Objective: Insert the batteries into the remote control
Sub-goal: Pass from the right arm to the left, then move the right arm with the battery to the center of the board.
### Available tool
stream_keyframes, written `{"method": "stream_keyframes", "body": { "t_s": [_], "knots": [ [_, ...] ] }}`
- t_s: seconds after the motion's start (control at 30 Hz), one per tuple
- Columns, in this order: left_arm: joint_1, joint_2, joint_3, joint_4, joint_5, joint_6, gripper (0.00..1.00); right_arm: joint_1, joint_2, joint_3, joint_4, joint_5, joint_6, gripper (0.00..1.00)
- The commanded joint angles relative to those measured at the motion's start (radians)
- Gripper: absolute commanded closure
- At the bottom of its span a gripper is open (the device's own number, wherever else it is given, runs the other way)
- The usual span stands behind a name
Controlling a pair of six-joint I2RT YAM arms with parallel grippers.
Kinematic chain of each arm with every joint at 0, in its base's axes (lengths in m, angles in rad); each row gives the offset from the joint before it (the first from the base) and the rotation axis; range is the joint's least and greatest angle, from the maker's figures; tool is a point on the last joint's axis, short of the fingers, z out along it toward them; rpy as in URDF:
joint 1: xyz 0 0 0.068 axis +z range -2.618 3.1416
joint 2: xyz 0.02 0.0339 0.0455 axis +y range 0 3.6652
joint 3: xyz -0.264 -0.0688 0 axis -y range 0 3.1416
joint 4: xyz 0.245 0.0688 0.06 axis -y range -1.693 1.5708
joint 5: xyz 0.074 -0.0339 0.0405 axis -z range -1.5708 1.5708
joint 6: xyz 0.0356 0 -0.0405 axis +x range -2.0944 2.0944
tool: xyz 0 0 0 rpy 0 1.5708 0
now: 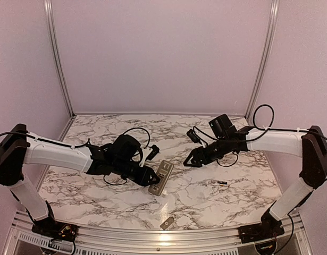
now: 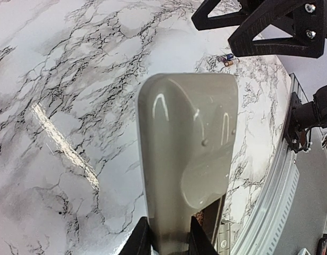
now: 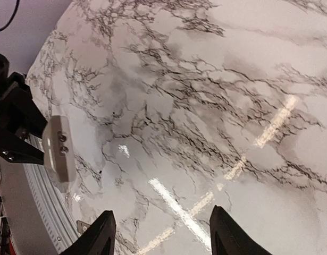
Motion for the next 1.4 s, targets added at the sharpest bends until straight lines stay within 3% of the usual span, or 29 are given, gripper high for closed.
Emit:
{"method": "stream_keyframes", "body": {
  "t_s": [0.0,0.23,0.43,0.83,1.37],
  "knots": [
    [0.01,-0.031,-0.012,0.049,0.034,-0.004,1.0,0.007,-0.015,0.019,-0.298,0.323,-0.11,0.29],
    [0.012,-0.058,-0.028,0.071,0.039,0.008,1.0,0.043,0.004,0.05,-0.491,0.565,-0.051,0.27],
    [0.013,-0.081,-0.046,0.098,0.057,0.009,1.0,0.071,0.01,0.112,-0.571,0.621,-0.034,0.28],
    [0.013,-0.139,-0.085,0.136,0.072,0.006,1.0,0.099,0.191,0.284,-0.737,0.779,0.006,0.3],
    [0.013,-0.167,-0.096,0.18,0.102,0.011,1.0,0.071,0.089,0.144,-0.776,0.754,0.095,0.31]
  ]
}}
